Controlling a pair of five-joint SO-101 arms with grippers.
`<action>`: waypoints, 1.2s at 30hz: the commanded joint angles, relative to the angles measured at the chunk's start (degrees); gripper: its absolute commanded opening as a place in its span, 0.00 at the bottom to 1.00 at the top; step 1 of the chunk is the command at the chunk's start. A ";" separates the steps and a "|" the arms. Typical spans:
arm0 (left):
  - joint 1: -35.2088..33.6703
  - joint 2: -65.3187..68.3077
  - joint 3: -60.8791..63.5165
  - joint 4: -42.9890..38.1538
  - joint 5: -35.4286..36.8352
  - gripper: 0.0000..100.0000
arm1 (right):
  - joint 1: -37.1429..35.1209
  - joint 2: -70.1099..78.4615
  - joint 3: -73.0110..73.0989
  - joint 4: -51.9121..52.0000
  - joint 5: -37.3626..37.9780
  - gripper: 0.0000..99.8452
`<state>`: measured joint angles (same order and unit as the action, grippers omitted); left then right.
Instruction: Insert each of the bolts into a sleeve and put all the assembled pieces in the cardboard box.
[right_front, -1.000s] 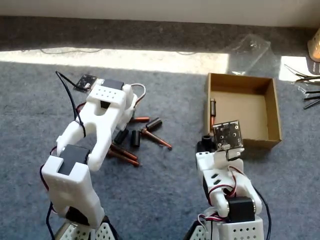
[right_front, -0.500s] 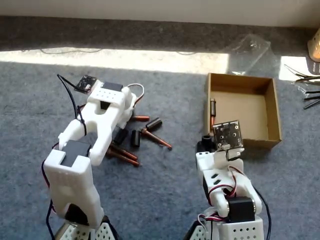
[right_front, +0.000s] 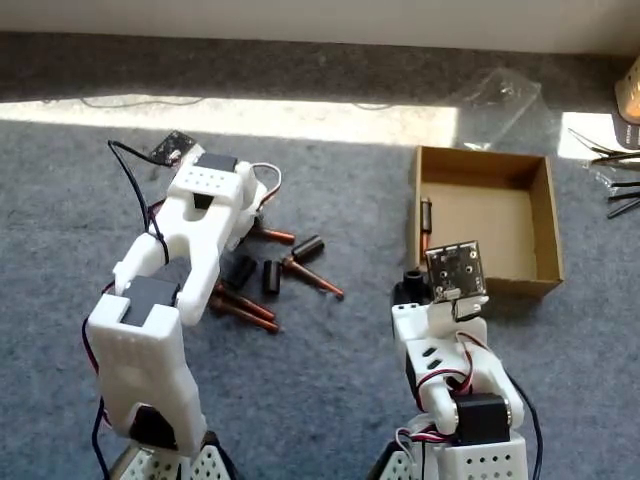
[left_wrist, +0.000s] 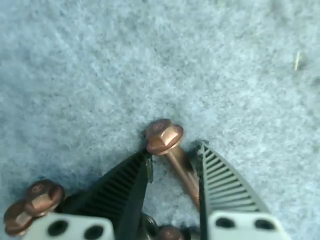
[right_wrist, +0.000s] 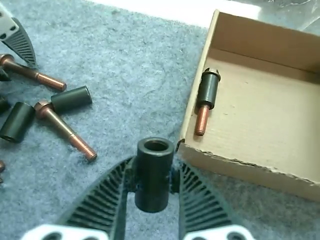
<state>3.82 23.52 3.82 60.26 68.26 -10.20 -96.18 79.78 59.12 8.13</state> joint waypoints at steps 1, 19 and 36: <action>-1.01 2.68 -3.74 0.35 -0.35 0.15 | 0.31 -0.57 -0.22 -0.48 0.00 0.00; -1.63 14.55 -25.71 15.30 -29.63 0.02 | 0.31 -0.57 -0.22 -0.48 0.00 0.00; -1.63 27.21 -42.07 15.82 -59.34 0.02 | 0.31 -0.57 1.54 -0.92 0.09 0.00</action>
<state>2.77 49.45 -33.10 76.70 11.91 -10.20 -96.18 82.15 59.12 8.13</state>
